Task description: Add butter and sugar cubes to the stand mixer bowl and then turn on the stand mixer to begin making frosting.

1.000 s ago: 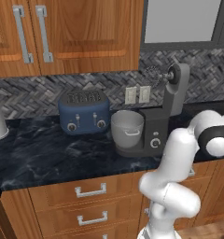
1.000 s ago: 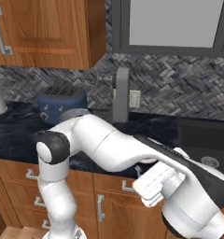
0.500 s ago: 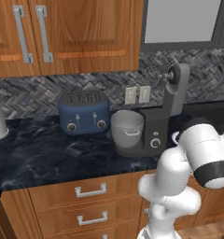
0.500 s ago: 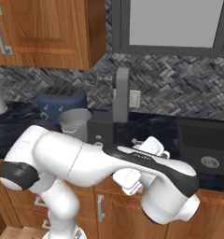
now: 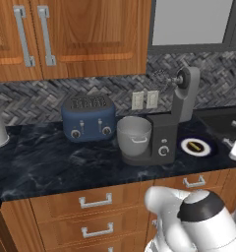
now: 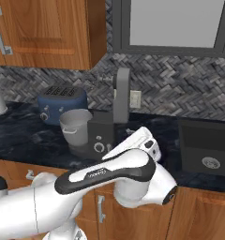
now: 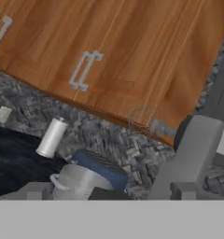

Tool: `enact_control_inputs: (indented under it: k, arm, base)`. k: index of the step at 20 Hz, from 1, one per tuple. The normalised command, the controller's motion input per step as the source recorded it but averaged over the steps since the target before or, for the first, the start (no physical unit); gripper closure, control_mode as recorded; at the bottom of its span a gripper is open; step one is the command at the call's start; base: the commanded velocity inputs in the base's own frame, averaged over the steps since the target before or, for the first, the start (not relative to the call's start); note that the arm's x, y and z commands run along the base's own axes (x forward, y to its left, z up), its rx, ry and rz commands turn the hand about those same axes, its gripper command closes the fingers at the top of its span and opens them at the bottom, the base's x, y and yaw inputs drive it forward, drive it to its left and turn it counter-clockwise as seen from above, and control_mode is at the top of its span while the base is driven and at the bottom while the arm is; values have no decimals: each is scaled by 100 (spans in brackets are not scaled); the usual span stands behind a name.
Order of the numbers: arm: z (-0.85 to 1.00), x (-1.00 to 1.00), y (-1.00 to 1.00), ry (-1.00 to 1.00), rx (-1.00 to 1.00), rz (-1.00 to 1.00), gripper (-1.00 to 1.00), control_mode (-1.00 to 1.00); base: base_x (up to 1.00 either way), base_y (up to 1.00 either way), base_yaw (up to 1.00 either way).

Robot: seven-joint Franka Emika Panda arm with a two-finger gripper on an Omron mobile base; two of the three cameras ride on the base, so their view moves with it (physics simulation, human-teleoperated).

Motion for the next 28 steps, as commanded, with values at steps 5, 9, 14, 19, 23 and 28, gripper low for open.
enact_control_inputs:
  k: [5,9,14,19,23,28]
  arm:
    - [-8,86,-2,51,-5,-5,-100,-100]
    - [-20,56,-20,49,0,0,-100,-100]
    - [-24,17,-60,35,5,0,-100,-100]
    - [-39,0,-56,21,15,3,-100,-100]
    - [-53,1,-33,9,20,16,-100,-100]
    - [-19,9,-13,0,17,16,-100,-100]
  base:
    - [0,0,0]
    - [0,0,0]
    - [0,0,0]
    - [0,0,0]
    - [0,0,0]
    - [0,0,0]
